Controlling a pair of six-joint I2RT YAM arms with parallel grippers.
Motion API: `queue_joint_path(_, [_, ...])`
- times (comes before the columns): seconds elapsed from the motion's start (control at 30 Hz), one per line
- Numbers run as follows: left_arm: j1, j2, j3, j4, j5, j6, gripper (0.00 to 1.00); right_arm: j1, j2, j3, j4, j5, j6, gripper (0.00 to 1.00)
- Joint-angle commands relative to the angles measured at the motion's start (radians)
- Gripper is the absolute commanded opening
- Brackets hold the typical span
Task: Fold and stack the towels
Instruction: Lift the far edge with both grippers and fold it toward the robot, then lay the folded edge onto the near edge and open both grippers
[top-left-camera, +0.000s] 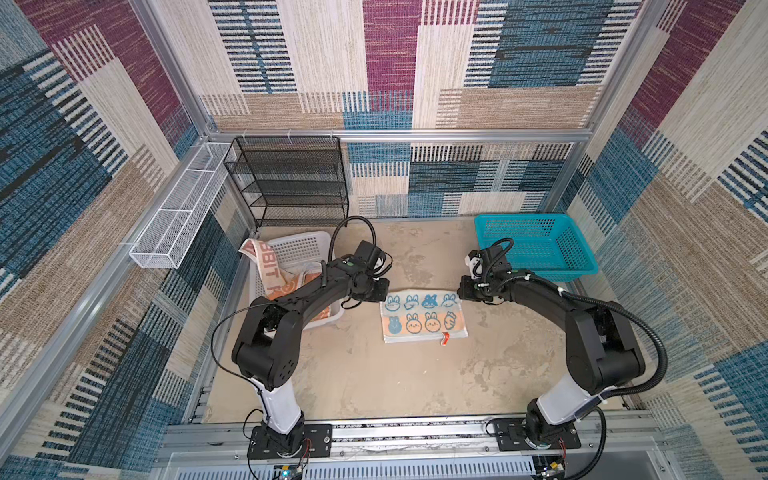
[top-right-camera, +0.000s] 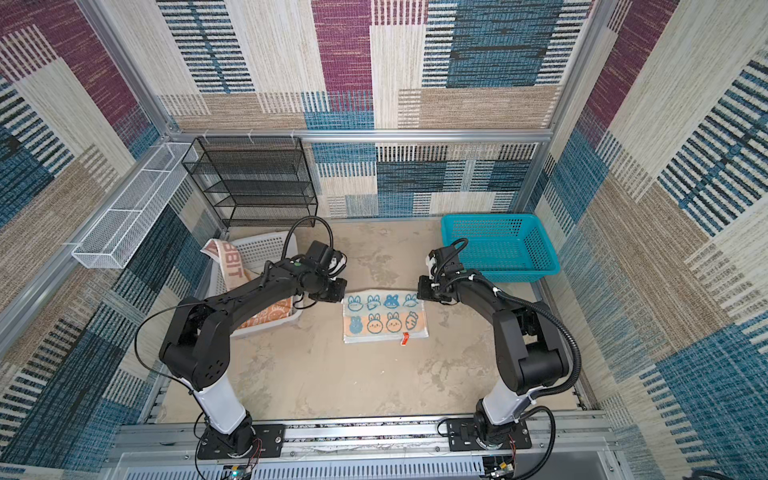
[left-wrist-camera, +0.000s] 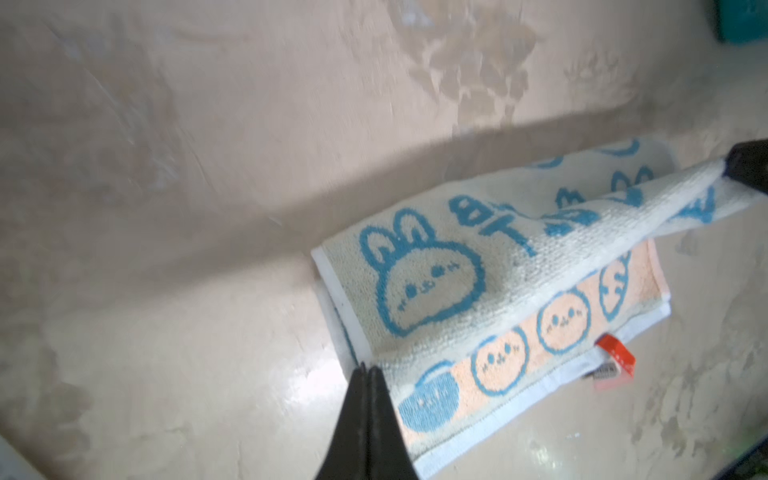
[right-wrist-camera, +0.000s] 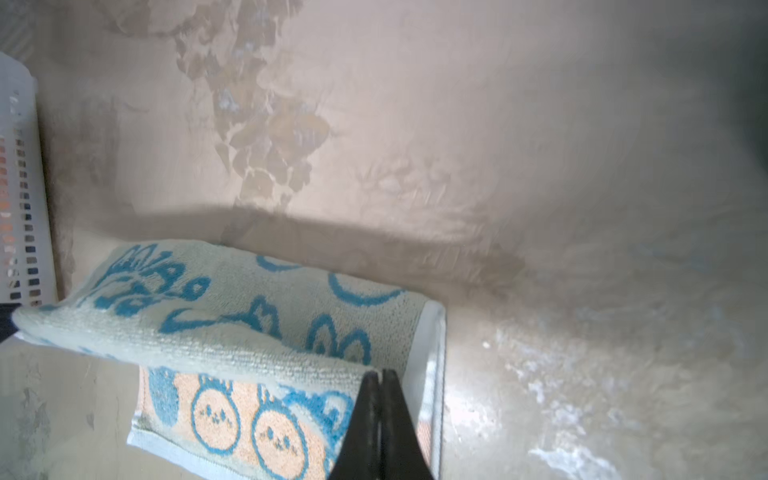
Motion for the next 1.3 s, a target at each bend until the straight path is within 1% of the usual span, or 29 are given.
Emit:
queue_joint_path(0.0, [-0.009, -0.019, -0.081, 0.062, 0.007, -0.079, 0.00, 0.006, -0.020, -0.071, 0.081, -0.049, 0.039, 0.00])
queue_joint_path(0.07, [-0.011, -0.013, -0.122, 0.085, 0.022, -0.101, 0.00, 0.010, -0.014, -0.114, 0.113, -0.082, 0.053, 0.00])
queue_joint_path(0.13, [-0.013, 0.004, -0.130, 0.092, 0.019, -0.106, 0.00, 0.011, -0.009, -0.143, 0.148, -0.105, 0.071, 0.00])
queue_joint_path(0.2, [-0.011, 0.031, -0.111, 0.079, 0.000, -0.102, 0.00, 0.011, 0.005, -0.159, 0.177, -0.130, 0.084, 0.00])
queue_joint_path(0.3, [-0.008, 0.090, -0.041, 0.038, -0.022, -0.084, 0.00, 0.013, 0.050, -0.154, 0.207, -0.155, 0.094, 0.00])
queue_joint_path(0.4, [0.002, 0.142, 0.035, 0.005, -0.057, -0.074, 0.00, 0.011, 0.099, -0.111, 0.208, -0.155, 0.095, 0.00])
queue_joint_path(0.5, [0.030, 0.181, 0.119, -0.050, -0.068, -0.061, 0.00, 0.011, 0.124, -0.036, 0.170, -0.148, 0.082, 0.00])
queue_joint_path(0.6, [0.040, 0.167, 0.178, -0.101, -0.107, -0.038, 0.00, 0.011, 0.106, 0.024, 0.124, -0.120, 0.065, 0.00])
queue_joint_path(0.7, [0.040, 0.120, 0.195, -0.135, -0.132, -0.016, 0.00, 0.011, 0.072, 0.045, 0.081, -0.100, 0.051, 0.00])
queue_joint_path(0.87, [0.030, 0.031, 0.142, -0.140, -0.102, -0.027, 0.00, 0.012, -0.002, -0.006, 0.070, -0.098, 0.055, 0.00])
queue_joint_path(1.0, [0.006, -0.024, 0.050, -0.108, -0.104, -0.043, 0.00, 0.013, -0.051, -0.092, 0.093, -0.100, 0.064, 0.00])
queue_joint_path(1.13, [-0.006, -0.033, -0.035, -0.062, -0.078, -0.069, 0.00, 0.017, -0.059, -0.163, 0.125, -0.112, 0.074, 0.00])
queue_joint_path(1.27, [-0.019, -0.040, -0.089, -0.029, -0.078, -0.081, 0.00, 0.025, -0.059, -0.199, 0.145, -0.111, 0.081, 0.00])
